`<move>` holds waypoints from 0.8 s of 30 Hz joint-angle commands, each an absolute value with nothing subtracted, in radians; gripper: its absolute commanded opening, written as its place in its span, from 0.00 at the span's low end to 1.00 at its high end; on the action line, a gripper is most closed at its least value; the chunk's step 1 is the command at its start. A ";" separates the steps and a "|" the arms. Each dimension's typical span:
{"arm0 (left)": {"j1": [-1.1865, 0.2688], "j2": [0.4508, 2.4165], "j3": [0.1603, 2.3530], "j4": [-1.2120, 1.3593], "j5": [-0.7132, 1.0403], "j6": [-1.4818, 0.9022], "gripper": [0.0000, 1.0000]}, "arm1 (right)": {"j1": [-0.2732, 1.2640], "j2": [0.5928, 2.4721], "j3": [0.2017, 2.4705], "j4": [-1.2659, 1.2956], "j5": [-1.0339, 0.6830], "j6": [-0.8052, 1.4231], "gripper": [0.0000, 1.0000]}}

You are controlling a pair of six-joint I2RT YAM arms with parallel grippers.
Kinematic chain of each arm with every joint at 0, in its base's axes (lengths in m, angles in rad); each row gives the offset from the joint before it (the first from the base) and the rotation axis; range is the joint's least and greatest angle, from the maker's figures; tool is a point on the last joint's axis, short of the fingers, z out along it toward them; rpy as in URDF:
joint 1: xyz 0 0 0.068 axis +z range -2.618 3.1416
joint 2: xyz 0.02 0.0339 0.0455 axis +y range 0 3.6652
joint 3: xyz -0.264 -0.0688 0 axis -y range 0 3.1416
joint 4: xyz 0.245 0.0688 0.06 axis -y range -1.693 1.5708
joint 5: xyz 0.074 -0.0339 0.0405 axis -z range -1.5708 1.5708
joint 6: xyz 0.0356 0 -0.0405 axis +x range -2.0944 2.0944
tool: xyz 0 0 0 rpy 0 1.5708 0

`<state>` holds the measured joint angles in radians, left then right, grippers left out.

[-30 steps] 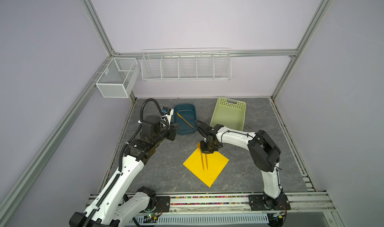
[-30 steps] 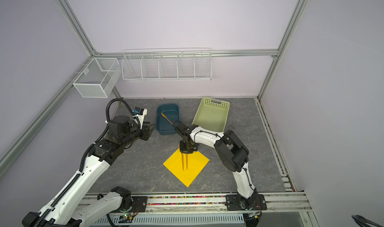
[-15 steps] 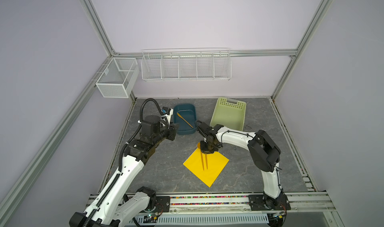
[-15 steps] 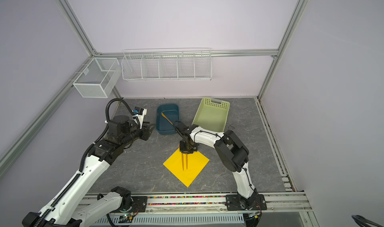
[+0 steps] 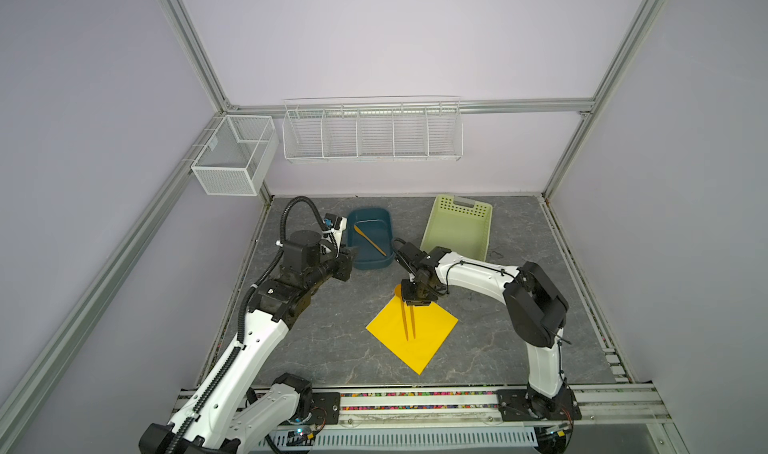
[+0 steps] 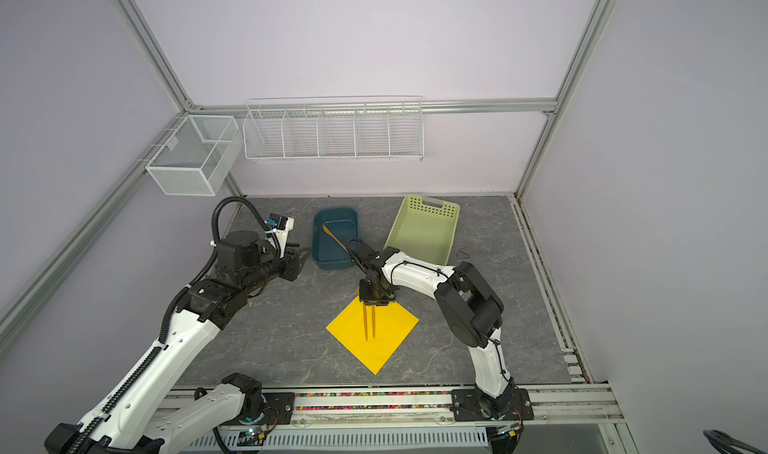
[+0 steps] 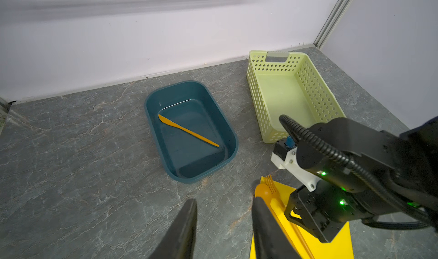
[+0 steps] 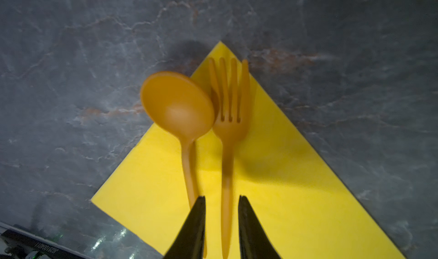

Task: Place the utensils on the paper napkin and roll it up
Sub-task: 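Open the right gripper and lift away while the left gripper moves toward the tray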

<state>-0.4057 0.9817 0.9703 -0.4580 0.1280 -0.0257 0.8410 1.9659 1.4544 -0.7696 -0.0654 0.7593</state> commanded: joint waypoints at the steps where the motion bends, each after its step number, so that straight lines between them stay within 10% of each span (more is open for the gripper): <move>1: -0.401 0.990 0.960 -0.471 0.127 -0.029 0.39 | 0.852 1.875 1.447 -0.827 -0.034 0.778 0.29; 24: -0.433 1.659 1.456 -0.809 -0.172 -0.438 0.34 | 0.758 1.491 1.341 -0.904 0.059 0.699 0.29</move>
<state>-0.4137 1.5864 1.3697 -0.6773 -0.0986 -0.3336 0.7822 1.5394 1.3670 -0.8860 0.0551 0.7238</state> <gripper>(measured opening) 0.340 0.294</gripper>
